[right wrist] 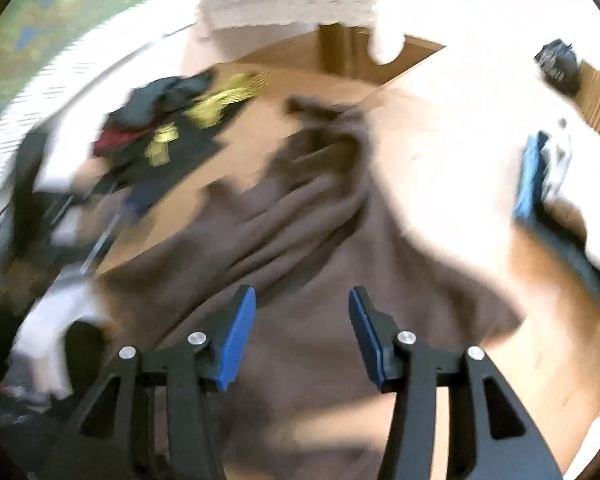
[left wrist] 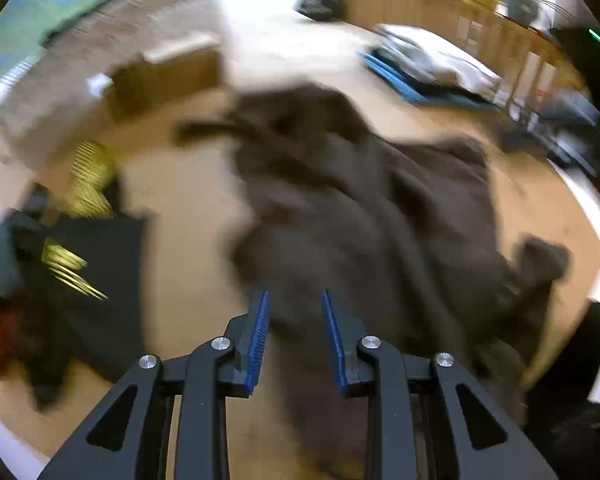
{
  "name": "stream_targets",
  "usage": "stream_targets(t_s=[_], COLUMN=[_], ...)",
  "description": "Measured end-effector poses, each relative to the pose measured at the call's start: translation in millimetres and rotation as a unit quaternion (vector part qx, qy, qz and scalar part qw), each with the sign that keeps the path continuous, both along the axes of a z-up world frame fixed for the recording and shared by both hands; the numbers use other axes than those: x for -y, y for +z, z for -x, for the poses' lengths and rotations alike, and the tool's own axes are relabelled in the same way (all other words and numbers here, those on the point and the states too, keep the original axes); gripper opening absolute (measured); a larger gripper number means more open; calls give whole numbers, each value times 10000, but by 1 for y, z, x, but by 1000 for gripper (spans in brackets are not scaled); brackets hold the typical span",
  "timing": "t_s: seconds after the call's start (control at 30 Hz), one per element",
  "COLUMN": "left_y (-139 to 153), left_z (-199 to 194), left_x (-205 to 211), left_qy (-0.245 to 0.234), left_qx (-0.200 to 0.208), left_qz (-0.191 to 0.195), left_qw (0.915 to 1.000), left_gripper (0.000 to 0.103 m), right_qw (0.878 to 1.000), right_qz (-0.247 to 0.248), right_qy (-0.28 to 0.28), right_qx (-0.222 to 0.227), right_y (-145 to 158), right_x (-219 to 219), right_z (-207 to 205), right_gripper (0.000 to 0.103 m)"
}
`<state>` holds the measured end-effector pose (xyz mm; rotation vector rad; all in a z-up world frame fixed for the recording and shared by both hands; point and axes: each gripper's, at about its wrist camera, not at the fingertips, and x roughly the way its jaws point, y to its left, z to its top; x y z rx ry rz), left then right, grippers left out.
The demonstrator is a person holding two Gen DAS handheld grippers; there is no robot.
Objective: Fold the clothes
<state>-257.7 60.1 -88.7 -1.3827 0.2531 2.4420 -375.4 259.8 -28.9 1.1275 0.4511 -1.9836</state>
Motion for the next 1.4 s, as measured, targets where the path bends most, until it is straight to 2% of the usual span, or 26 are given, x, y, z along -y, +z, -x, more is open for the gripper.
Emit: stream_targets(t_s=[0.1,0.2,0.27,0.37,0.5,0.63,0.7,0.73,0.77,0.83,0.93,1.03,1.07,1.17,1.27,1.33,1.4], left_y=[-25,-47,-57,-65,-66,-67,-65,-65,-64,-61,-37,-22,-19,-33,-51,-63,-71], left_z=[-15,-13,-4,20,46,82,99,110,121,138,129,102,92,90,90,90,87], left_x=[-34,-47,-39,-12,8,12,13,10,8,5,10,14,15,7,4,6,12], left_qy=[-253,-295,-186,58,316,380,381,412,444,499,407,104,-7,-209,-265,-308,-377], left_qx=[224,402,496,647,556,360,246,184,122,50,-248,-254,-239,-181,42,171,251], left_qz=[-36,131,286,268,567,992,1168,1265,1363,1430,1341,1052,970,1293,1516,1601,1712], left_qw=[9994,9987,9982,9975,9963,9937,9921,9909,9896,9885,9898,9941,9950,9912,9881,9865,9842], left_gripper=[28,29,29,29,29,29,36,44,47,46,44,45,45,45,45,45,44], right_qw=[9985,9960,9948,9929,9883,9882,9883,9880,9871,9859,9953,9998,10000,9990,9990,9936,9889], right_qz=[-512,-811,-912,-1115,-1463,-1359,-1274,-1228,-1182,-1038,-592,-130,-58,-54,-285,-759,-954], right_qy=[-206,-283,-378,-383,-433,-524,-299,-150,-2,226,116,-45,-12,-9,-323,-771,-911], right_qx=[16,237,246,178,-9,473,777,928,1079,1296,762,159,-49,-434,95,324,684], right_y=[-47,-81,-90,-91,-90,-90,-86,-84,-81,-72,-28,8,12,7,-27,-50,-66], right_x=[22,15,5,-14,-46,-73,-70,-67,-63,-57,-57,-51,-48,-18,-5,-20,-37], right_z=[46,64,58,36,-16,-76,-104,-119,-133,-154,-133,-92,-79,-26,25,45,47], right_gripper=[48,48,48,48,48,50,50,50,50,50,50,50,50,51,51,51,51])
